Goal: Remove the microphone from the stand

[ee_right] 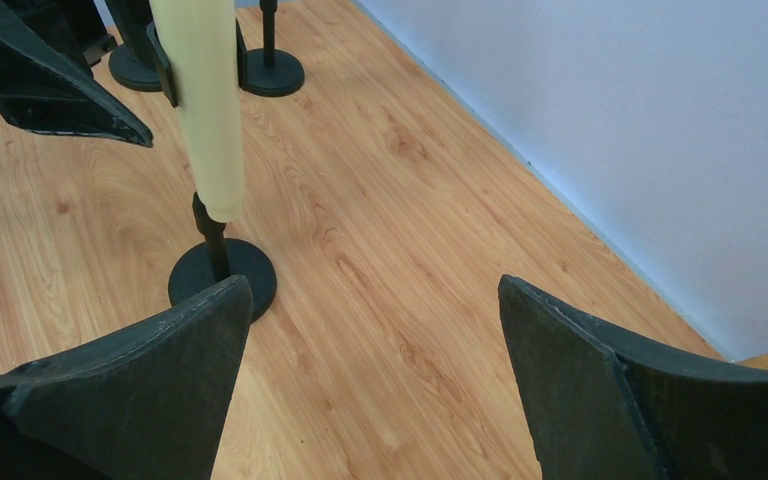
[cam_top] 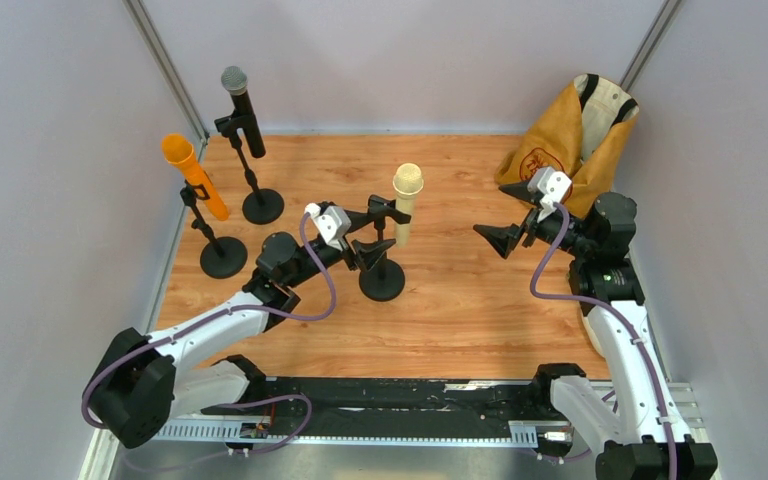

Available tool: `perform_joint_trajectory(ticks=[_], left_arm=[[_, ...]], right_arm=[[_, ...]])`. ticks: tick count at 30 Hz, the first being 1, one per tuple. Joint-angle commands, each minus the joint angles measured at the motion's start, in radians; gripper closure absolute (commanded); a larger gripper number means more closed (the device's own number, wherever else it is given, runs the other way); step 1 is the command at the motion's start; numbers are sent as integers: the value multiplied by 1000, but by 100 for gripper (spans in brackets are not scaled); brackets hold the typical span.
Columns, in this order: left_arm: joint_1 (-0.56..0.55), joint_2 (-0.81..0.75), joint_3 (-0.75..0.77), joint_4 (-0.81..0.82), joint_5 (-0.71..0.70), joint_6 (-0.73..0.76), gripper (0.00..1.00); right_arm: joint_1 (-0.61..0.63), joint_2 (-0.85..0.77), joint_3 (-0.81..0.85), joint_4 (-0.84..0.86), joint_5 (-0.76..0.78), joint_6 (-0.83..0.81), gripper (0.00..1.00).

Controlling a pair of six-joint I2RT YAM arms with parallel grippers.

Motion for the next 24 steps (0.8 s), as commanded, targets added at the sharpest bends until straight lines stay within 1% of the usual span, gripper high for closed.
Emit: perform_joint_trajectory(ticks=[1, 5, 9, 13, 18, 21, 24], left_arm=[[-4, -52, 16, -63, 112, 82, 28], [3, -86, 29, -187, 131, 151, 27], [27, -109, 55, -270, 141, 175, 26], [77, -114, 92, -309, 151, 174, 25], [107, -107, 137, -348, 115, 176, 25], [133, -104, 165, -386, 114, 173, 24], [158, -104, 209, -441, 155, 178, 24]], right_arm=[[-5, 12, 25, -19, -59, -50, 0], [1, 38, 52, -22, -95, -51, 0], [30, 82, 93, -26, -113, -38, 0], [93, 130, 130, -39, -74, -52, 0], [183, 178, 184, -38, -33, -63, 0], [232, 215, 224, -33, -16, -37, 0], [260, 259, 262, 14, 7, 53, 0]])
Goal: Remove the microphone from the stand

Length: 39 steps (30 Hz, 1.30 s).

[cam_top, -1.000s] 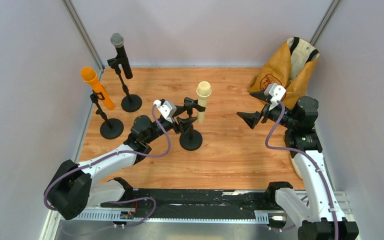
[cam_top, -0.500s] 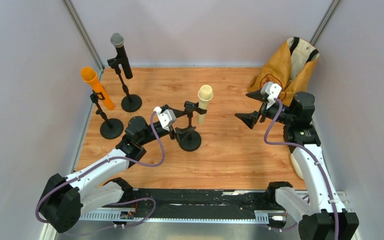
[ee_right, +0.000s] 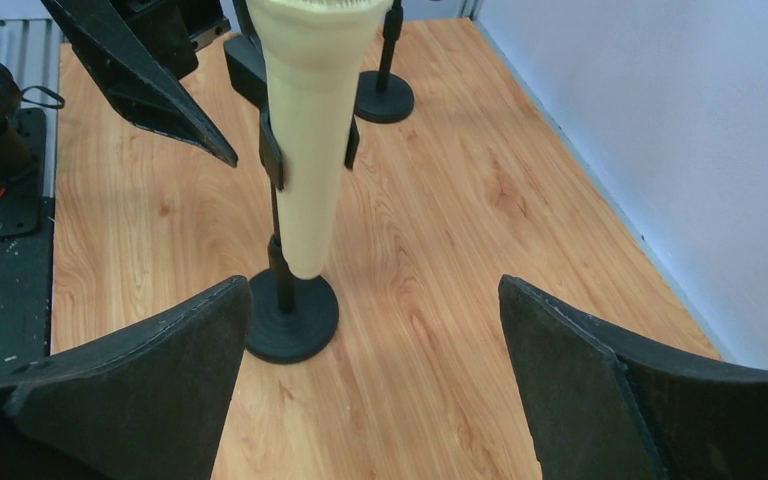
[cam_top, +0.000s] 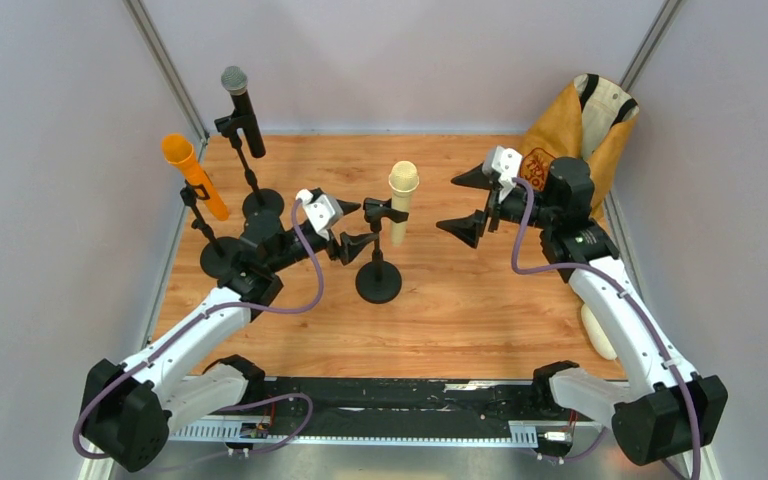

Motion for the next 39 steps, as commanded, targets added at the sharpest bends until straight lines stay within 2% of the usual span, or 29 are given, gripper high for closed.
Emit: perform_joint_trajectory(ticks=[1, 5, 10, 17, 25, 30, 36, 39], left_arm=[[37, -6, 100, -81, 55, 28, 24], [50, -1, 186, -211, 170, 87, 23], [53, 22, 296, -400, 284, 176, 23], [54, 88, 394, -529, 315, 246, 22], [53, 129, 421, -498, 298, 202, 21], [53, 151, 453, -485, 316, 140, 21], [54, 152, 461, -477, 364, 109, 28], [53, 160, 453, -457, 381, 88, 29]], right_arm=[[34, 52, 87, 78, 26, 113, 0], [36, 87, 94, 196, 25, 232, 0], [68, 98, 95, 250, 8, 253, 0], [106, 167, 151, 251, -23, 279, 0], [199, 205, 164, 253, 74, 277, 3], [228, 209, 159, 256, 109, 258, 11], [231, 187, 132, 287, 141, 263, 9], [235, 196, 128, 308, 119, 293, 14]])
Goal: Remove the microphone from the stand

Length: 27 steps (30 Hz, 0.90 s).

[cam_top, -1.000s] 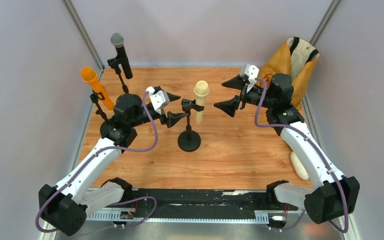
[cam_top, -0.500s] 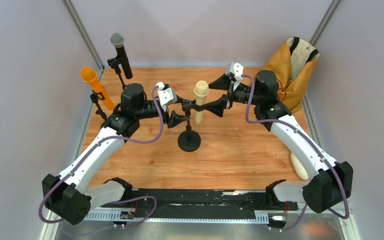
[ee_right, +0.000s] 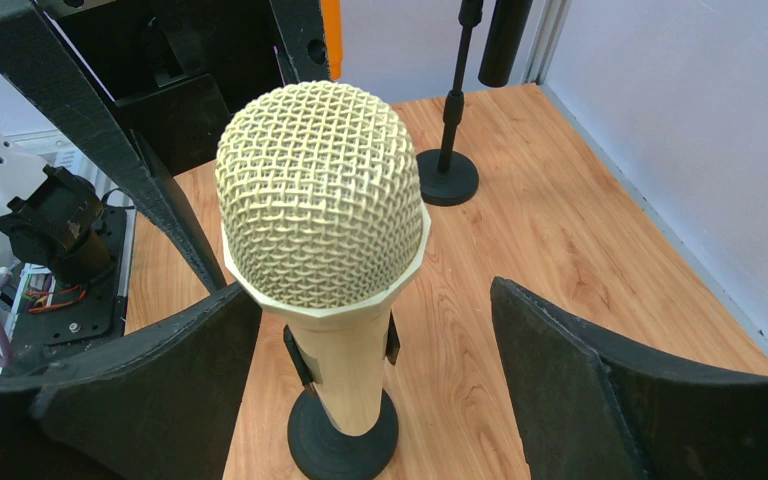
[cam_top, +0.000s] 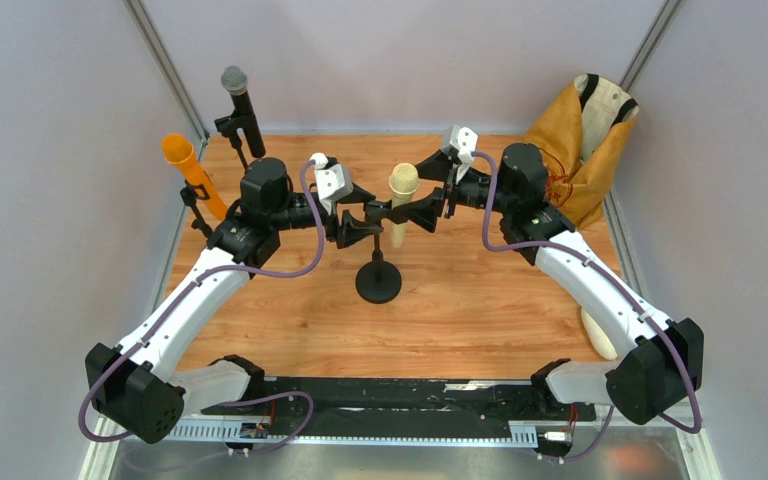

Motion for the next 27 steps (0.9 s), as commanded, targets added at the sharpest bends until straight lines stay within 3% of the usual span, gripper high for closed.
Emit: perform_joint_trajectory(ticks=[1, 7, 11, 14, 18, 21, 27], left_arm=[[4, 7, 18, 58, 62, -50, 29], [4, -12, -7, 87, 34, -56, 29], [5, -14, -19, 101, -5, -60, 29], [4, -4, -20, 99, -28, -60, 29], [4, 3, -30, 102, -34, -52, 29], [3, 6, -34, 102, -29, -49, 38], [4, 0, -53, 102, -34, -30, 44]], right_arm=[[14, -16, 4, 77, -6, 34, 17], [33, -33, -13, 82, -10, 9, 33], [37, -35, -21, 82, -2, 0, 38], [42, -38, -25, 84, 4, -8, 51], [47, -43, -30, 83, 6, -8, 53], [48, -54, -40, 87, 19, -9, 53], [48, -68, -48, 91, 33, -12, 57]])
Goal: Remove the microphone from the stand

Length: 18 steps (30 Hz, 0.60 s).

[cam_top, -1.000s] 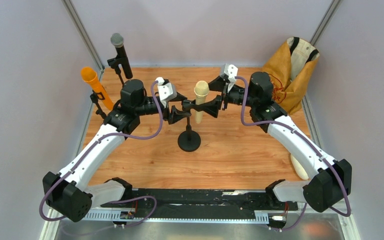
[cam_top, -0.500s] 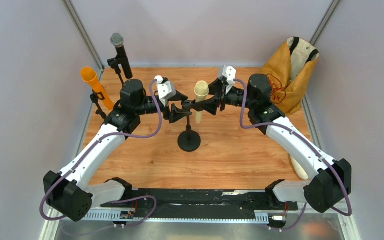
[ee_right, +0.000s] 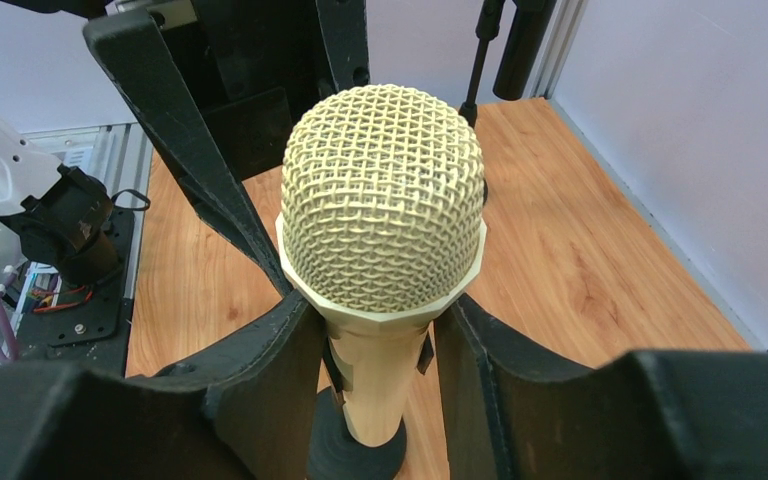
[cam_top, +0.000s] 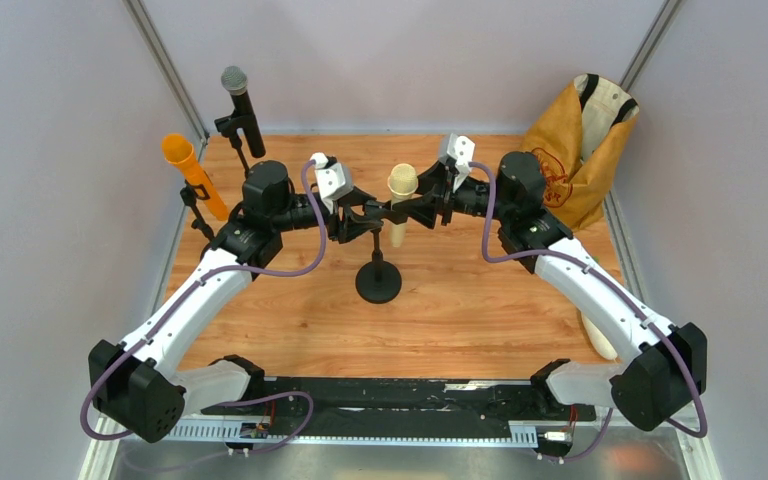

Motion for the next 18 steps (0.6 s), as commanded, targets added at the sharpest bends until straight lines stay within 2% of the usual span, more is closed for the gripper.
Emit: perform_joint_trajectory(ticks=[1, 4, 12, 18], left_arm=[[3, -7, -13, 26, -1, 14, 45], [3, -8, -13, 26, -1, 12, 47], [2, -10, -15, 26, 3, 8, 49], [4, -11, -18, 26, 20, 9, 66]], right_arm=[[6, -38, -5, 50, 13, -7, 59], [8, -41, -6, 52, 25, -6, 69], [8, -41, -10, 54, 36, -3, 71], [8, -43, -12, 61, 39, 6, 72]])
